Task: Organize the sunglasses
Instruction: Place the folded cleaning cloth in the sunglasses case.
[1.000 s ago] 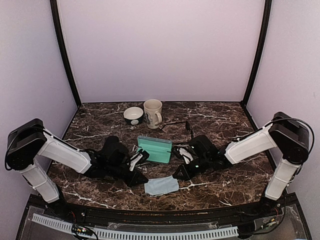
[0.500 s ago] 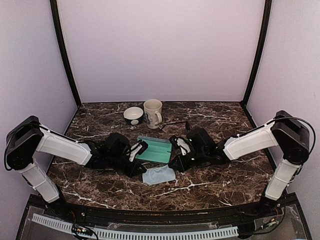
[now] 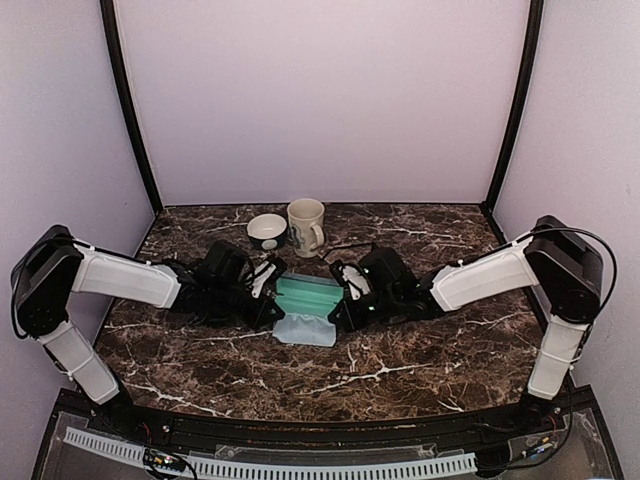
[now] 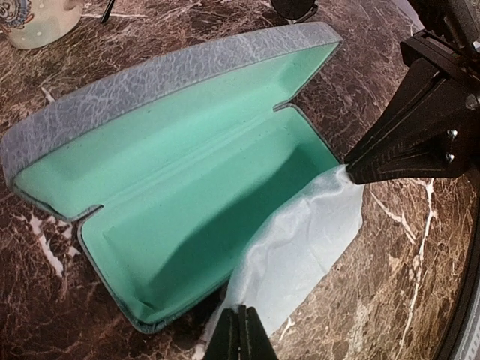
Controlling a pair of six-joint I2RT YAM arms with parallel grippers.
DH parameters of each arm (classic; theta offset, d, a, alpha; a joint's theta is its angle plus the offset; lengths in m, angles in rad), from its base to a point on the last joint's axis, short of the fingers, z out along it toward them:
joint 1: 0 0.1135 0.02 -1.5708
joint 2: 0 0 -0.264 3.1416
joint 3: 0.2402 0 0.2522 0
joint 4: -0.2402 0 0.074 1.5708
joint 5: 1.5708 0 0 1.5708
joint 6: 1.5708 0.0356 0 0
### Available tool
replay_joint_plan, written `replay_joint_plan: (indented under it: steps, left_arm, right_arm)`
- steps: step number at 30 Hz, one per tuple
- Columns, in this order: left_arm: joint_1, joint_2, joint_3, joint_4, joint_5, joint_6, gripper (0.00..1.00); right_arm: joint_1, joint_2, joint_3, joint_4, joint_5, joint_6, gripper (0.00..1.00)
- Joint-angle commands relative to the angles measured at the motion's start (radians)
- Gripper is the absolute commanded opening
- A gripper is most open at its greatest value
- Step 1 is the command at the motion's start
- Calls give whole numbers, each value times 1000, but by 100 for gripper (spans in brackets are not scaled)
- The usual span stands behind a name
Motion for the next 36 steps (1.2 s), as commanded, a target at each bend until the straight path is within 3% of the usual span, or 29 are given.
replay_joint_plan:
  steps: [1, 36]
  left_arm:
    - [11, 22, 46, -28, -18, 39, 0]
    - [62, 131, 201, -77, -96, 61, 0]
  right_arm:
    - [6, 19, 45, -13, 41, -21, 0]
    - [-8, 79, 164, -92, 216, -32, 0]
